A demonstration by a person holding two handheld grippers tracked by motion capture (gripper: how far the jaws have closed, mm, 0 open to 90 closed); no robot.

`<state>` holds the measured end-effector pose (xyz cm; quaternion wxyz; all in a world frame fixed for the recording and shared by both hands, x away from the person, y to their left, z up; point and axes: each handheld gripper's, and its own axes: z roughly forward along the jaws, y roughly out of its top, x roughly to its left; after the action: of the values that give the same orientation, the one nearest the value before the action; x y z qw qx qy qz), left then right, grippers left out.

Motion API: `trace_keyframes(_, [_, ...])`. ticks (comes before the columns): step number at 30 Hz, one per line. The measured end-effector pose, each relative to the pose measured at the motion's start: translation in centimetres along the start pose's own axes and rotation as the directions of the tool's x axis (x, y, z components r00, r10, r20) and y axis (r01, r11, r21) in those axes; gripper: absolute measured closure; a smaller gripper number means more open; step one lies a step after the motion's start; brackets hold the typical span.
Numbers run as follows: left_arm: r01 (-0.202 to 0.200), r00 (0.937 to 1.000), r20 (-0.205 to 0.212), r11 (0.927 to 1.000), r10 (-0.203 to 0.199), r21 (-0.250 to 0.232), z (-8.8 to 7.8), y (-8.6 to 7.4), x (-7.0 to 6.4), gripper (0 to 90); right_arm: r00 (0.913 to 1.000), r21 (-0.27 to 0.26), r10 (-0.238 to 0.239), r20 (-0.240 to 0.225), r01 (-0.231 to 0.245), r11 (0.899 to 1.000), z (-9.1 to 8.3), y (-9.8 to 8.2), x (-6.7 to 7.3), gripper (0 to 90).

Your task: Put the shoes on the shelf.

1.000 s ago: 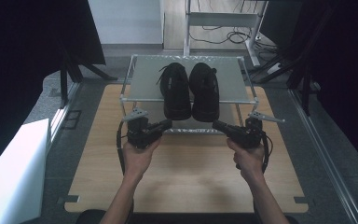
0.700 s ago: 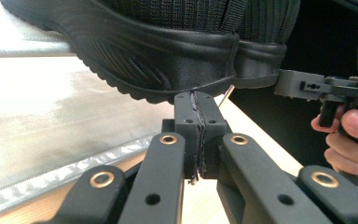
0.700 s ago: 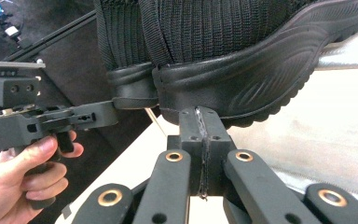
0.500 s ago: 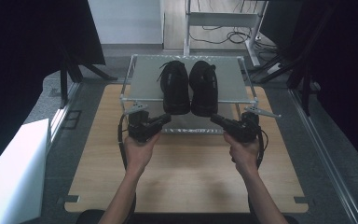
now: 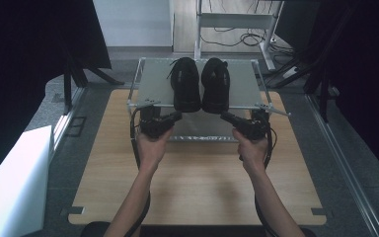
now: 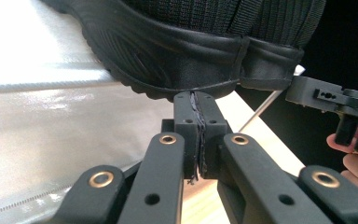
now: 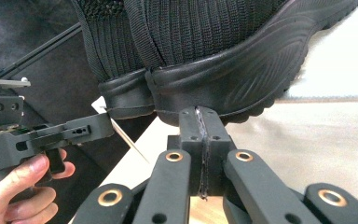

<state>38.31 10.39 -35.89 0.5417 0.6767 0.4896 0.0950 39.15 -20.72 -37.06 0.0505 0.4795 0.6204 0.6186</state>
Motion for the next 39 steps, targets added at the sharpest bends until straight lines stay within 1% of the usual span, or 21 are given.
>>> trace_keyframes(1, [0.007,1.0000,-0.002,1.0000,-0.007,0.001,0.2,0.1,0.1,88.4,1.0000,-0.002,-0.005,0.006,0.005,1.000,0.2,0.1,-0.1,89.9])
trace_keyframes(5, [0.006,0.9999,-0.014,1.0000,-0.005,0.007,0.7,0.5,0.3,87.4,0.9998,-0.005,0.011,0.014,-0.011,1.000,0.7,0.4,-0.3,89.9])
trace_keyframes(9, [0.021,0.9992,-0.034,0.9996,-0.020,0.017,1.6,1.1,0.8,86.4,0.9990,-0.017,0.026,0.037,-0.025,1.000,1.6,0.8,-0.8,89.8])
trace_keyframes(12, [0.037,0.9988,-0.032,0.9991,-0.036,0.019,2.0,1.3,1.0,86.2,0.9975,-0.020,0.046,0.053,-0.045,0.999,2.1,1.0,-1.1,89.8])
trace_keyframes(13, [0.037,0.9988,-0.032,0.9991,-0.036,0.019,2.0,1.3,1.0,86.2,0.9975,-0.020,0.046,0.053,-0.045,0.999,2.1,1.0,-1.1,89.8])
trace_keyframes(14, [0.036,0.9985,-0.042,0.9990,-0.035,0.026,2.3,1.4,1.0,85.9,0.9962,-0.023,0.057,0.066,-0.055,0.998,2.5,1.2,-1.4,89.6])
trace_keyframes(17, [0.040,0.9984,-0.041,0.9988,-0.038,0.030,2.6,1.5,1.0,85.9,0.9944,-0.027,0.078,0.072,-0.076,0.997,2.8,1.2,-1.7,89.6])
trace_keyframes(19, [0.057,0.9977,-0.038,0.9979,-0.056,0.032,2.9,1.6,1.0,85.9,0.9928,-0.025,0.083,0.086,-0.082,0.996,3.1,1.3,-1.9,89.3])
trace_keyframes(21, [0.058,0.9976,-0.041,0.9976,-0.056,0.037,3.1,1.7,1.0,85.9,0.9923,-0.026,0.086,0.089,-0.084,0.996,3.2,1.4,-2.0,89.6])
trace_keyframes(22, [0.060,0.9972,-0.047,0.9971,-0.058,0.045,3.3,1.8,1.1,85.8,0.9917,-0.026,0.105,0.074,-0.103,0.994,3.3,1.5,-2.1,89.2])
trace_keyframes(27, [0.059,0.9979,-0.028,0.9976,-0.058,0.037,3.2,1.7,1.0,83.6,0.9942,-0.013,0.080,0.072,-0.080,0.997,3.1,1.7,-1.8,84.4])
trace_keyframes(28, [0.053,0.9985,-0.017,0.9982,-0.052,0.028,2.9,1.6,0.9,82.2,0.9947,-0.012,0.078,0.067,-0.077,0.997,3.0,1.7,-1.7,83.3])
trace_keyframes(30, [0.043,0.9990,-0.016,0.9989,-0.043,0.021,2.6,1.4,0.8,79.2,0.9959,-0.007,0.072,0.055,-0.072,0.997,2.7,1.6,-1.7,80.8])
trace_keyframes(31, [0.043,0.9990,-0.016,0.9989,-0.043,0.021,2.6,1.4,0.8,76.4,0.9959,-0.007,0.072,0.055,-0.072,0.997,2.7,1.6,-1.7,80.8])
trace_keyframes(32, [0.038,0.9993,-0.006,0.9991,-0.038,0.017,2.2,1.1,0.7,72.6,0.9971,-0.001,0.068,0.033,-0.068,0.998,2.4,1.5,-1.7,76.4])
trace_keyframes(34, [0.037,0.9993,0.000,0.9992,-0.037,0.016,2.1,1.0,0.7,66.4,0.9974,0.000,0.066,0.029,-0.066,0.998,2.2,1.4,-1.7,74.2])
trace_keyframes(35, [0.029,0.9996,0.003,0.9994,-0.030,0.019,1.9,0.8,0.7,66.4,0.9979,0.000,0.061,0.022,-0.061,0.998,2.0,1.3,-1.7,71.8])
trace_keyframes(36, [0.014,0.9999,0.007,0.9995,-0.014,0.028,1.8,0.6,0.6,58.2,0.9990,0.005,0.044,0.010,-0.044,0.999,1.7,1.1,-1.7,65.7])
trace_keyframes(37, [0.014,0.9999,0.007,0.9995,-0.014,0.028,1.8,0.6,0.6,55.3,0.9990,0.005,0.044,0.010,-0.044,0.999,1.7,1.1,-1.7,65.7])
trace_keyframes(38, [-0.001,1.0000,0.007,0.9994,0.001,0.034,1.6,0.5,0.5,55.3,0.9992,0.010,0.038,0.006,-0.038,0.999,1.6,1.0,-1.7,63.8])
trace_keyframes(39, [-0.011,0.9999,0.003,0.9993,0.011,0.037,1.5,0.4,0.5,52.0,0.9994,0.021,0.035,0.004,-0.035,0.999,1.3,0.9,-1.6,61.1])
